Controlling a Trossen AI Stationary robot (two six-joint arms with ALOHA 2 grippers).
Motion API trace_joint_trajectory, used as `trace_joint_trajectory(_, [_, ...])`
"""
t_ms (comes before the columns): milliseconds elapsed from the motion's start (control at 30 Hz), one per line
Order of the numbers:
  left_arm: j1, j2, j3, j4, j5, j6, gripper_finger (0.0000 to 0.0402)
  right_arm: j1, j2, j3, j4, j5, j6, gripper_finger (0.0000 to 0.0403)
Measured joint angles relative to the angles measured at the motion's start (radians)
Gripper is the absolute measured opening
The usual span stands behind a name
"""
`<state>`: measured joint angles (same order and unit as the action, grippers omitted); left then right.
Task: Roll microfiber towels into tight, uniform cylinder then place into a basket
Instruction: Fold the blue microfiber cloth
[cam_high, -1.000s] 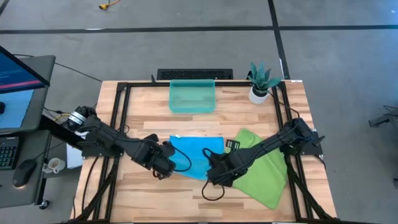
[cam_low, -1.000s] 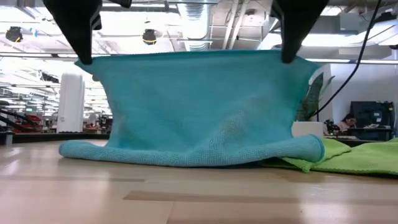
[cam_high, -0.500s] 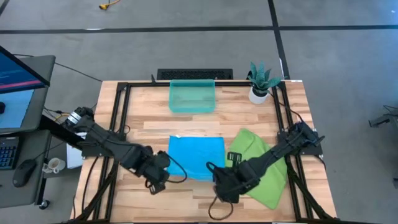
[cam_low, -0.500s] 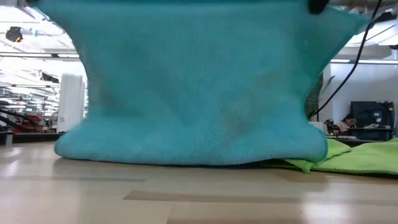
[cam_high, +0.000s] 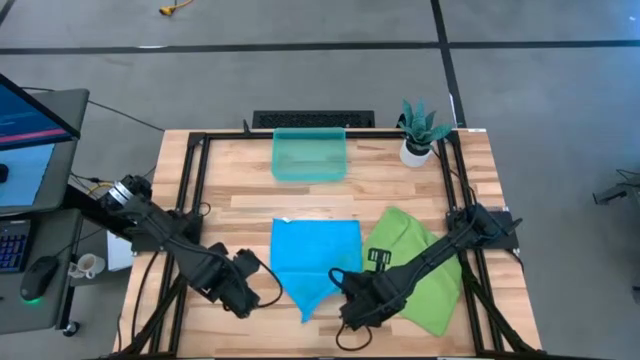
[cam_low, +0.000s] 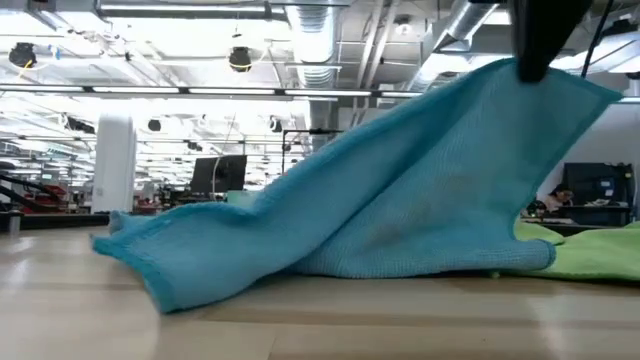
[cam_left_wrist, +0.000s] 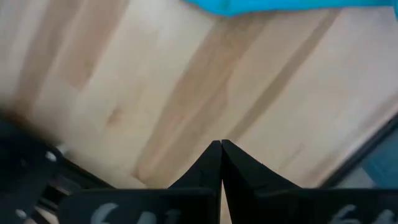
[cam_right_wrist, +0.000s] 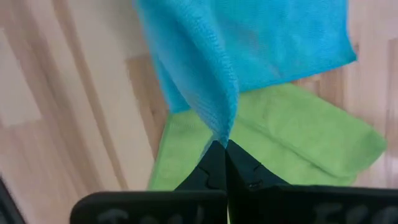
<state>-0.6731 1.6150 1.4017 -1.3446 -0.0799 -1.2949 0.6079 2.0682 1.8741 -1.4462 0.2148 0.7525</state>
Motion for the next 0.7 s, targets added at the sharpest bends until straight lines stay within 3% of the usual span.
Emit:
trace_joint_trajectory(267, [0.018, 0.008, 0.0, 0.023, -0.244, 0.189, 0.0, -0.008, -0.006, 0.001, 0.007, 0.011, 0.0, 0.0006])
trace_joint_trajectory(500, [-0.003, 0.034, 0.0, 0.135, -0.309, 0.283, 0.0007, -0.008, -0.006, 0.001, 0.009, 0.02, 0.0, 0.0006])
trace_joint_trajectory(700, [-0.016, 0.104, 0.001, 0.193, -0.335, 0.33, 0.0063, -0.009, -0.006, 0.001, 0.016, 0.022, 0.0, 0.0006])
